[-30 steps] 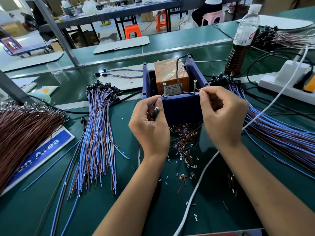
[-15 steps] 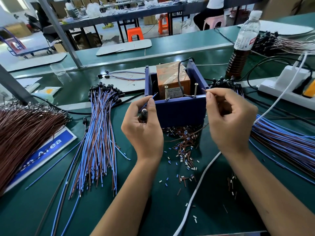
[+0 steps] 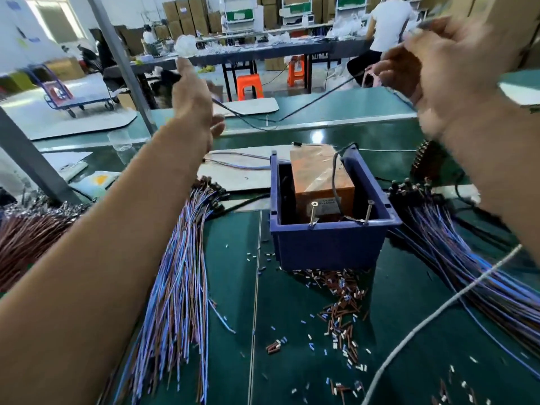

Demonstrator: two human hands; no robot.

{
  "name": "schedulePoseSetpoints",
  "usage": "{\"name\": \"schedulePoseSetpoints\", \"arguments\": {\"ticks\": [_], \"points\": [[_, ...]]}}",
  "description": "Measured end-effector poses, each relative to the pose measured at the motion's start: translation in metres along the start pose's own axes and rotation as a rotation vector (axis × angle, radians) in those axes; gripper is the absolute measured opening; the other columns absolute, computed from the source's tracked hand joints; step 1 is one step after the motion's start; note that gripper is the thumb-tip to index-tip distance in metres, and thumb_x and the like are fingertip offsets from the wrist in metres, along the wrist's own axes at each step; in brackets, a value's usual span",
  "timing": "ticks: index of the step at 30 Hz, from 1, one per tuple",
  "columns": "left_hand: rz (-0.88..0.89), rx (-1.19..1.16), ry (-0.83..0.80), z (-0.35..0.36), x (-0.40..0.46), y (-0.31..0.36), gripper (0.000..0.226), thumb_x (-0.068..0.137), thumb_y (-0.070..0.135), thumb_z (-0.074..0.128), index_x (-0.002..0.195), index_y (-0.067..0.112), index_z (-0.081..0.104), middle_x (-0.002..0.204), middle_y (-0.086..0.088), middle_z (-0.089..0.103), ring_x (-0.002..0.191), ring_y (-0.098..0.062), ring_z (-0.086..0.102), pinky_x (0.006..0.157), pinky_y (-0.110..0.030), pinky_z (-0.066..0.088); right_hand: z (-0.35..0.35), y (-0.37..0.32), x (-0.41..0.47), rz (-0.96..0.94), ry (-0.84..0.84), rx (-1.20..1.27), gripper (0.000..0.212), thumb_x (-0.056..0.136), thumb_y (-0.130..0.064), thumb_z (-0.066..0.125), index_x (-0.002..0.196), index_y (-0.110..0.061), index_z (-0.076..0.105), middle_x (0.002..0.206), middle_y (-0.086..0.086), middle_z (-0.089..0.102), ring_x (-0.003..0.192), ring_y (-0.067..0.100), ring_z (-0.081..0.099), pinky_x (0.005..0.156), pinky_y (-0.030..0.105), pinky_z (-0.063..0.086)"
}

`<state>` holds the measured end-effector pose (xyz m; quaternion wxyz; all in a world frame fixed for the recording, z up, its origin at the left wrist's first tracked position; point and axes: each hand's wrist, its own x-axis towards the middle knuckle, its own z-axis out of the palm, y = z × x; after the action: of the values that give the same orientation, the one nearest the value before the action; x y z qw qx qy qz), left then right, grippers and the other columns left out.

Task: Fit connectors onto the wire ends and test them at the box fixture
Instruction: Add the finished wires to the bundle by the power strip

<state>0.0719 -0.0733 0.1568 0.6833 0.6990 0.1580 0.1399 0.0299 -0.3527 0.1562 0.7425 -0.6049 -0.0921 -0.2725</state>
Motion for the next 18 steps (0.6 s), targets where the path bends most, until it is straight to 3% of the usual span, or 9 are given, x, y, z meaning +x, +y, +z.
{"name": "schedulePoseSetpoints", "arguments": {"ticks": [3,6,8,9,11,12,14,16,18], "points": [[-0.049,0.128,-0.041,0.005,0.048,0.003,0.081,0.104,0.070,0.018,0.120,0.007,0.066,0.093,-0.002,0.068,0.071,-0.013,0.062,0.050,-0.020,0.051,0.013,0.034,0.047,0.211,0.011,0.034,0.017,0.108,-0.005,0.048,0.118,0.005,0.058,0.089,0.015,0.068,0.069,0.020,0.075,0.067,0.024,0.059],[-0.236,-0.114,-0.155,0.015,0.096,-0.004,0.073,0.105,0.065,0.028,0.107,0.003,0.066,0.075,-0.005,0.066,0.044,-0.009,0.052,0.036,-0.017,0.039,0.024,0.067,0.082,0.262,0.044,0.065,0.007,0.104,0.000,0.053,0.106,0.002,0.060,0.085,0.017,0.070,0.070,0.024,0.077,0.065,0.025,0.060],[-0.401,-0.309,-0.202,0.021,0.122,-0.014,0.057,0.107,0.055,0.038,0.088,0.006,0.059,0.058,-0.003,0.059,0.037,-0.006,0.046,0.033,-0.014,0.035,0.030,0.086,0.097,0.324,0.016,0.055,0.008,0.104,-0.001,0.055,0.109,0.003,0.061,0.078,0.015,0.073,0.073,0.024,0.078,0.062,0.022,0.059],[-0.464,-0.376,-0.202,0.023,0.135,-0.022,0.047,0.109,0.045,0.044,0.083,0.007,0.054,0.053,-0.003,0.056,0.038,-0.007,0.046,0.034,-0.012,0.036,0.035,0.096,0.105,0.363,-0.008,0.036,0.008,0.104,-0.002,0.056,0.106,0.004,0.062,0.074,0.014,0.074,0.074,0.024,0.079,0.061,0.021,0.059],[-0.534,-0.457,-0.193,0.026,0.152,-0.038,0.024,0.107,0.024,0.054,0.095,0.003,0.053,0.064,-0.010,0.059,0.052,-0.009,0.052,0.044,-0.010,0.045,0.040,0.115,0.116,0.427,-0.049,-0.017,0.011,0.103,-0.001,0.057,0.093,0.002,0.062,0.068,0.012,0.074,0.074,0.026,0.079,0.058,0.020,0.059],[-0.549,-0.484,-0.187,0.027,0.158,-0.049,0.016,0.105,0.016,0.056,0.109,0.001,0.052,0.079,-0.016,0.061,0.063,-0.012,0.057,0.056,-0.009,0.051,0.040,0.126,0.119,0.462,-0.079,-0.061,0.011,0.102,0.000,0.058,0.091,0.002,0.060,0.067,0.012,0.074,0.071,0.025,0.079,0.057,0.020,0.059],[-0.571,-0.492,-0.146,0.028,0.167,-0.073,0.024,0.102,0.008,0.055,0.124,0.001,0.048,0.114,-0.023,0.055,0.089,-0.022,0.064,0.083,-0.017,0.058,0.039,0.145,0.120,0.554,-0.171,-0.185,0.009,0.103,-0.001,0.057,0.098,0.005,0.059,0.069,0.013,0.074,0.063,0.023,0.077,0.053,0.021,0.059],[-0.582,-0.515,-0.085,0.029,0.171,-0.094,0.019,0.099,0.009,0.053,0.118,0.006,0.050,0.139,-0.023,0.041,0.108,-0.033,0.061,0.090,-0.029,0.059,0.035,0.161,0.119,0.653,-0.251,-0.320,0.009,0.104,-0.002,0.057,0.101,0.007,0.058,0.085,0.019,0.072,0.060,0.025,0.076,0.053,0.024,0.061],[-0.558,-0.580,-0.044,0.029,0.172,-0.108,0.019,0.098,0.012,0.051,0.117,0.010,0.050,0.150,-0.017,0.032,0.121,-0.038,0.052,0.093,-0.035,0.057,0.031,0.170,0.114,0.716,-0.287,-0.427,0.012,0.104,-0.003,0.058,0.105,0.009,0.057,0.105,0.024,0.067,0.066,0.031,0.077,0.063,0.034,0.065]]}}
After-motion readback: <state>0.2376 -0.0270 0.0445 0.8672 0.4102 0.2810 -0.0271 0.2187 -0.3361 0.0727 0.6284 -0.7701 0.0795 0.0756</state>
